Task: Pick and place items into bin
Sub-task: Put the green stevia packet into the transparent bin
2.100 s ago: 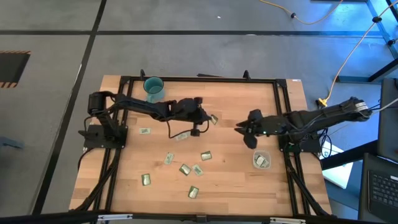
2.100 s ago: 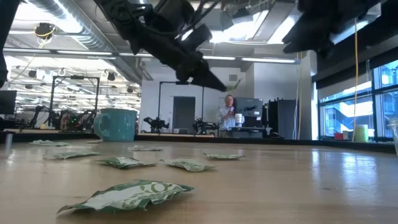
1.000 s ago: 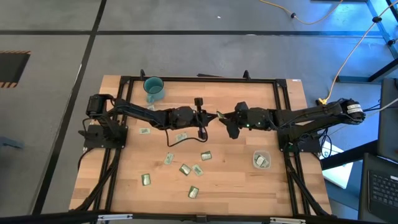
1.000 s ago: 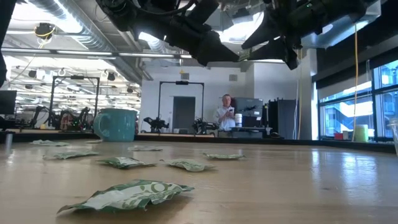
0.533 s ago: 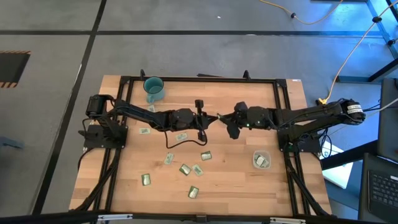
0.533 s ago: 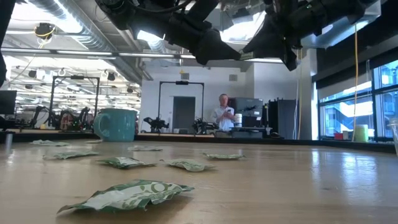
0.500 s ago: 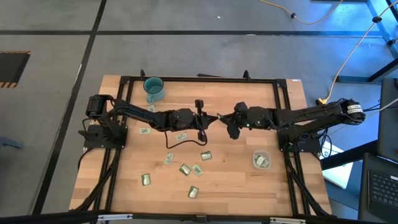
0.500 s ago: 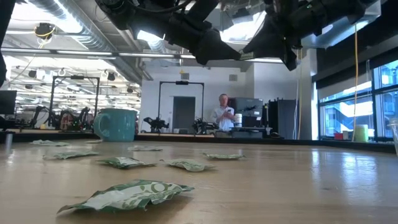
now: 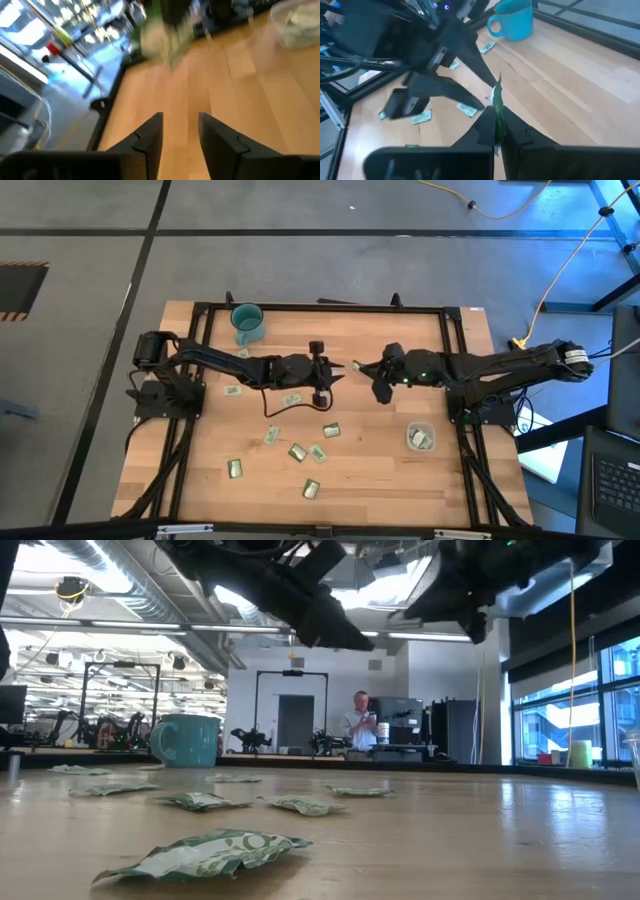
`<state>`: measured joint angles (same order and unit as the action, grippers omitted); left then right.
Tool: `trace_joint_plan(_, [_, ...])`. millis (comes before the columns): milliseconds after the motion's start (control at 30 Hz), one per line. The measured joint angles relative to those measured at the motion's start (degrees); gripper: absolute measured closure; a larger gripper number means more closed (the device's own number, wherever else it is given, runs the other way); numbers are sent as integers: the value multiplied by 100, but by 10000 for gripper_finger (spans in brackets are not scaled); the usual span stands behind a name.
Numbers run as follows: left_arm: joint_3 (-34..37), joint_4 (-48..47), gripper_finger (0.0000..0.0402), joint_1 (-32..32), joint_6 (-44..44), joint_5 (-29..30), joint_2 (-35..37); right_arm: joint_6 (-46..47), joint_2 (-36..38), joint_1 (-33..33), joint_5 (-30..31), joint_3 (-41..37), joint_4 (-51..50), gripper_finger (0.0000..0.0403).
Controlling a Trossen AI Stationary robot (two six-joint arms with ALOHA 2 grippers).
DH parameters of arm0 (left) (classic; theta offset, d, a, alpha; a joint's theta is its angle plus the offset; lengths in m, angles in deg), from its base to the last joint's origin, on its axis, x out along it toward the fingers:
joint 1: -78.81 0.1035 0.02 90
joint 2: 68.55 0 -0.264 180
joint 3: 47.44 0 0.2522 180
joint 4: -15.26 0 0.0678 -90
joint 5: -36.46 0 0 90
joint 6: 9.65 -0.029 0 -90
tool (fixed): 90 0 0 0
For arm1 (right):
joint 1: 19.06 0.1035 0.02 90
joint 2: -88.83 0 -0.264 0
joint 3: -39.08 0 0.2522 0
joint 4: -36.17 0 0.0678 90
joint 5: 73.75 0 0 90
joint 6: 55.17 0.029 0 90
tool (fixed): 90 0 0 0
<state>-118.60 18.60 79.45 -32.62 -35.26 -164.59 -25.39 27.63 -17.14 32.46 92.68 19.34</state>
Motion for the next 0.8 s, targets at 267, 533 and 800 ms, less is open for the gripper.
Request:
trace_joint_plan(267, [-4, -1548, 271, 154, 627, -456, 372, 901, 1336, 1, -1264, 7, -2109, 396])
trace_joint_plan(533, [0, -2055, 284, 312, 1002, -943, 449, 2358, 2053, 428, -3538, 7, -4641, 396])
trace_joint_plan(800, [0, -2066, 294, 327, 1006, -944, 449, 3033, 2005, 1066, -3797, 7, -5060, 395])
